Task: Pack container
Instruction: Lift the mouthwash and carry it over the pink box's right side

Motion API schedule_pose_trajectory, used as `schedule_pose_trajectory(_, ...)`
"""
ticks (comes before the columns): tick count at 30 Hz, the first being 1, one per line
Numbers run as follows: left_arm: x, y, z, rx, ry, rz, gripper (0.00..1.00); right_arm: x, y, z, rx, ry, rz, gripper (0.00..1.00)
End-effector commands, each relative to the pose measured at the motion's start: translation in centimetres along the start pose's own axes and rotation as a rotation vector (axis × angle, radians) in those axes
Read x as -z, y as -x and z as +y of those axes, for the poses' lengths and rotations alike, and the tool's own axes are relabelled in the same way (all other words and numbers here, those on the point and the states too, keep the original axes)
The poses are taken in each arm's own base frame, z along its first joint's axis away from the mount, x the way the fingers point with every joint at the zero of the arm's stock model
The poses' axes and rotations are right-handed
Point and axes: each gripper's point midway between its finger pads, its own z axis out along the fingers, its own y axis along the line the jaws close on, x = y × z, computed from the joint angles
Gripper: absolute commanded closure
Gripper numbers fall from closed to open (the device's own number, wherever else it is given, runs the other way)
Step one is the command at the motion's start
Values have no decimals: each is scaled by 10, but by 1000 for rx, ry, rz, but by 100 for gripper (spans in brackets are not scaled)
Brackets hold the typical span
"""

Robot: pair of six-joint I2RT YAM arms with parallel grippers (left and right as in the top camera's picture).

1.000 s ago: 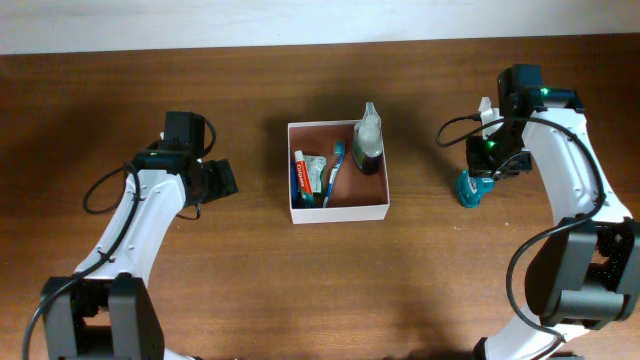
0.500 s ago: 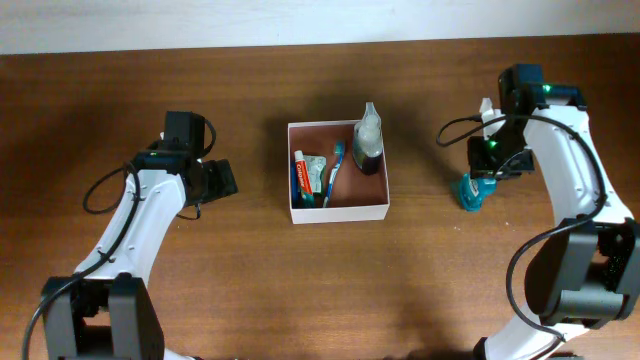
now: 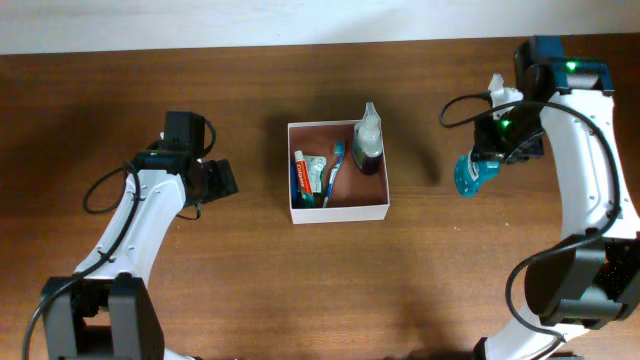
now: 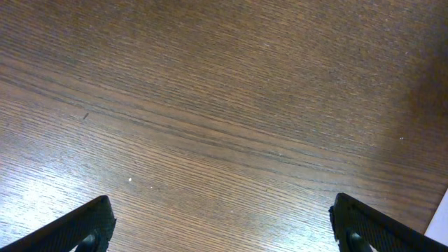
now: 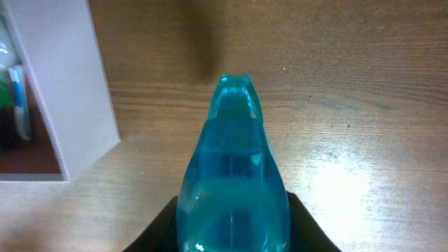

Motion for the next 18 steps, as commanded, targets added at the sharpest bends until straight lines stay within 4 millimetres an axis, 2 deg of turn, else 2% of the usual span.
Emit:
schedule_pose_trajectory(1, -3, 0, 2, 3, 10, 5, 1, 56, 9, 20, 4, 33, -159, 77)
schedule_pose_trajectory(4, -3, 0, 2, 3, 10, 5, 1, 86, 8, 42, 29, 46, -229, 77)
schedule_pose_trajectory(7, -3, 0, 2, 3, 10, 5, 1, 101, 6, 66, 46, 67, -270, 77)
schedule_pose_trajectory(12, -3, 0, 2, 3, 10, 5, 1, 101, -3, 111, 87, 106, -266, 76)
schedule_pose_trajectory(18, -3, 0, 2, 3, 10, 5, 1, 97, -8, 148, 104, 70, -289, 76)
